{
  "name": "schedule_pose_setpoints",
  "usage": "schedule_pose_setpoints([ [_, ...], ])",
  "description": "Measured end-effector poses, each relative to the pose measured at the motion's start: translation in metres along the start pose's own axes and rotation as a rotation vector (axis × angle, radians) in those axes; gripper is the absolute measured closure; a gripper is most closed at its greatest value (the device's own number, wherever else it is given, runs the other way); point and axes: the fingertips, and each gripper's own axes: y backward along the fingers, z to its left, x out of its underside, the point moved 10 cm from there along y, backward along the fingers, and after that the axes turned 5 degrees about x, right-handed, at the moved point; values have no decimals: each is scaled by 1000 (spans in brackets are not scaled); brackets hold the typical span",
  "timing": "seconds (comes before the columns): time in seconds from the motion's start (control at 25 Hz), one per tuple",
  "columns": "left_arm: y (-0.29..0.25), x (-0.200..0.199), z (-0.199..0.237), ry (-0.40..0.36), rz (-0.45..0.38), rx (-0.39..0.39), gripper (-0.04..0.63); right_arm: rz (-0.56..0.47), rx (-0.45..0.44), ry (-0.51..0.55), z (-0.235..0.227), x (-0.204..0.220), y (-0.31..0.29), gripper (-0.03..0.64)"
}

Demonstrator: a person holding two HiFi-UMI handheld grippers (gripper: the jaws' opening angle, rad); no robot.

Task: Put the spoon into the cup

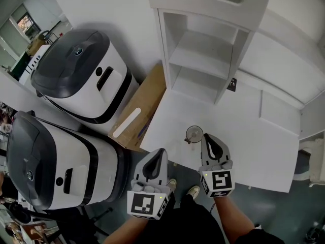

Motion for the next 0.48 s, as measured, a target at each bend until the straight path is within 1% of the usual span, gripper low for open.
schedule_pose_setpoints([
  [0.24, -2, -7, -13, -8, -17, 56, 589, -46, 54, -9, -11, -17, 27, 555],
  [0.48, -8, -14, -27, -4, -42, 126, 589, -112, 142, -30, -27, -33, 65, 555],
])
